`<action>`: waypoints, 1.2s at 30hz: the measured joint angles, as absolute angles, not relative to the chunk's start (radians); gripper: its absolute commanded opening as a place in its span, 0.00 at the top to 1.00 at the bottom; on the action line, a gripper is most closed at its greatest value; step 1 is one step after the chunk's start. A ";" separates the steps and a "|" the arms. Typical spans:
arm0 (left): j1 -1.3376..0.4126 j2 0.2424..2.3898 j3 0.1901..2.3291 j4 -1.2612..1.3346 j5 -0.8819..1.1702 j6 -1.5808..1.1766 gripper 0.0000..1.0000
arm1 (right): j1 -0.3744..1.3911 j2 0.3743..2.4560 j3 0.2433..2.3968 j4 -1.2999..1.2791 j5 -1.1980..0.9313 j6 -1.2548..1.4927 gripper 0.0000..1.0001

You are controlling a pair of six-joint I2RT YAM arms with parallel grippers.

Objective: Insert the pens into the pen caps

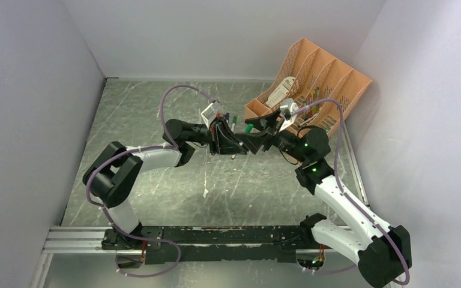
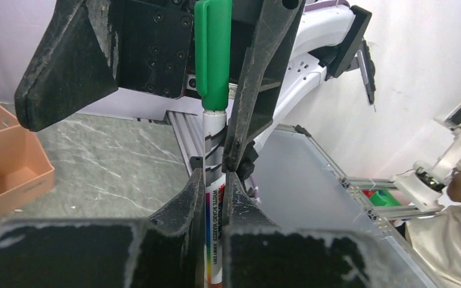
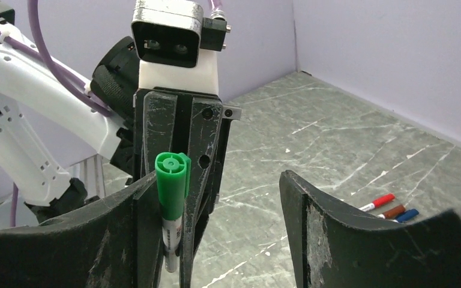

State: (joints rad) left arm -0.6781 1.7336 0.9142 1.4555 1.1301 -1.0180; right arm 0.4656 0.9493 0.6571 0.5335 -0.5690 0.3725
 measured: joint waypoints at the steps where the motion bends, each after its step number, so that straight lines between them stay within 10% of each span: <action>1: -0.678 1.726 0.913 1.441 1.130 -0.996 0.93 | 0.464 0.952 0.663 0.530 -0.579 0.373 0.33; 36: -0.678 1.530 0.847 0.889 0.949 -0.413 0.93 | 0.459 1.012 0.748 0.546 -0.672 0.557 0.57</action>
State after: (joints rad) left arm -0.6781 1.5303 0.8474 0.8890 0.9489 -0.4129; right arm 0.4591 1.0122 0.7475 0.5465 -0.6724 0.5568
